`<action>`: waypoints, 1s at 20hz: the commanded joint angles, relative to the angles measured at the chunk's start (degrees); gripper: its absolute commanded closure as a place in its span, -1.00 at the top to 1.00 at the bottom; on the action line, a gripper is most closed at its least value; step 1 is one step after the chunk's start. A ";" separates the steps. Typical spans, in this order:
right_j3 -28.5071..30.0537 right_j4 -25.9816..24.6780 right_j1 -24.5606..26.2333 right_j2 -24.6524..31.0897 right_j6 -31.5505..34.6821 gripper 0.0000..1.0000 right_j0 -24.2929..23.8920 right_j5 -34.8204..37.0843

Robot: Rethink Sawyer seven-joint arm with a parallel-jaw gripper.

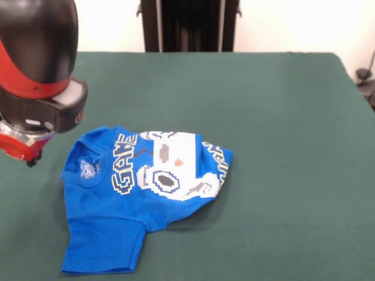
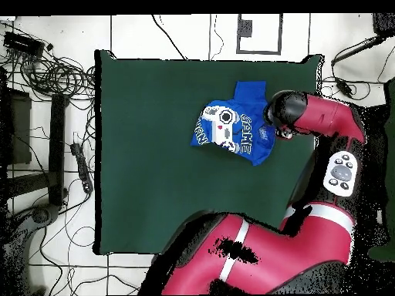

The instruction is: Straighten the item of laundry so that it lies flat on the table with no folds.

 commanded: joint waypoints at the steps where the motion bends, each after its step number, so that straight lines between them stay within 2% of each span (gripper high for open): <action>1: 5.71 -0.52 -2.65 6.60 -13.54 -1.00 2.33 6.36; 11: 3.47 -0.82 -5.89 6.57 -15.62 -1.00 2.09 11.86; 15: 0.61 -0.68 -4.41 7.44 -15.17 -1.00 1.78 12.89; 20: -5.50 0.37 0.34 8.46 -11.20 -1.00 2.34 14.92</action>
